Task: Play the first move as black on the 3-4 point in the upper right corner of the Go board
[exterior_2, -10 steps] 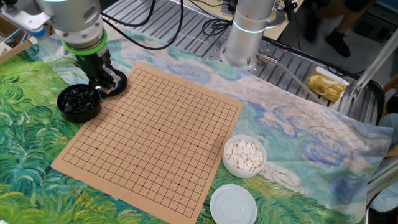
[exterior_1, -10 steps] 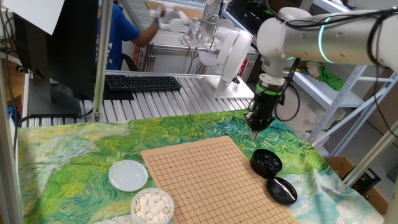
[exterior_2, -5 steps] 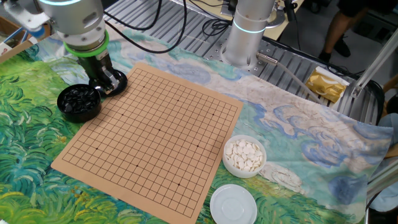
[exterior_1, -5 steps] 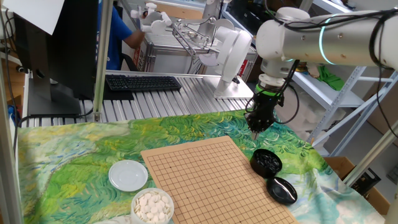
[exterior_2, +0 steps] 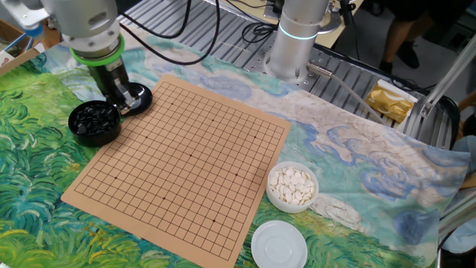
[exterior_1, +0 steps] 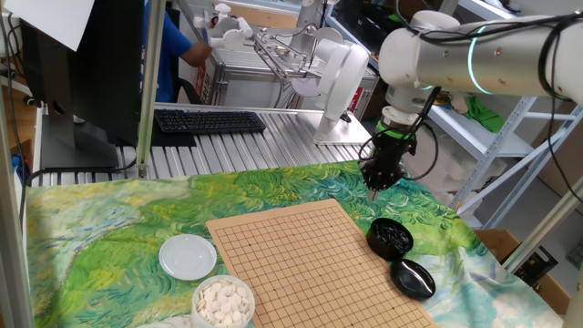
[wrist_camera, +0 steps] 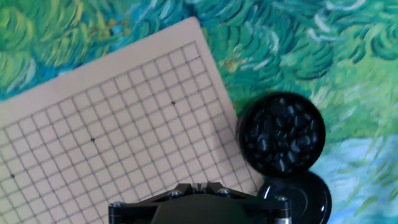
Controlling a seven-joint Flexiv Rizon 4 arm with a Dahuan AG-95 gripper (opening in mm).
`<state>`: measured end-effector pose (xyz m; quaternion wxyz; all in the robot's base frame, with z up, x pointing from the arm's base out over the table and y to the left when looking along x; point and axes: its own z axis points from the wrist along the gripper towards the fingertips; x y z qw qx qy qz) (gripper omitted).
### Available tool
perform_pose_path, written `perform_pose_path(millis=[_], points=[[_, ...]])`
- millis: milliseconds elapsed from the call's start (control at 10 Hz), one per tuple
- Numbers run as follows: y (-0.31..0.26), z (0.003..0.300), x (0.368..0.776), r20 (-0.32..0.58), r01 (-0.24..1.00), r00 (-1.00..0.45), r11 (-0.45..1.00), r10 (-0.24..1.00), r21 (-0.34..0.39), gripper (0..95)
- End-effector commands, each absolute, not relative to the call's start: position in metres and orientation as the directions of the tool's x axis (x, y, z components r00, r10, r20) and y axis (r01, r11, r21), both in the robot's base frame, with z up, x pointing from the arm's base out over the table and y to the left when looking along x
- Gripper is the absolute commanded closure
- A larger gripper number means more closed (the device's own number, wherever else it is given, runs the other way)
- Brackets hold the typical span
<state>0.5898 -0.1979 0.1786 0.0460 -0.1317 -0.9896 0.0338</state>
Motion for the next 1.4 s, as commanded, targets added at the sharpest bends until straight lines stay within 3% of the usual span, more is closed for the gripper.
perform_pose_path(millis=[100,600,1100,1400], points=[[-0.23,0.17,0.613,0.065,0.207,-0.974,0.971,0.216,-0.123,95.0],[-0.288,0.156,0.63,0.089,0.207,-0.973,0.976,0.213,-0.068,95.0],[-0.304,0.174,0.626,0.118,0.207,-0.969,0.975,0.216,-0.081,95.0],[-0.313,0.168,0.623,0.101,0.231,-0.967,0.971,0.236,-0.053,95.0]])
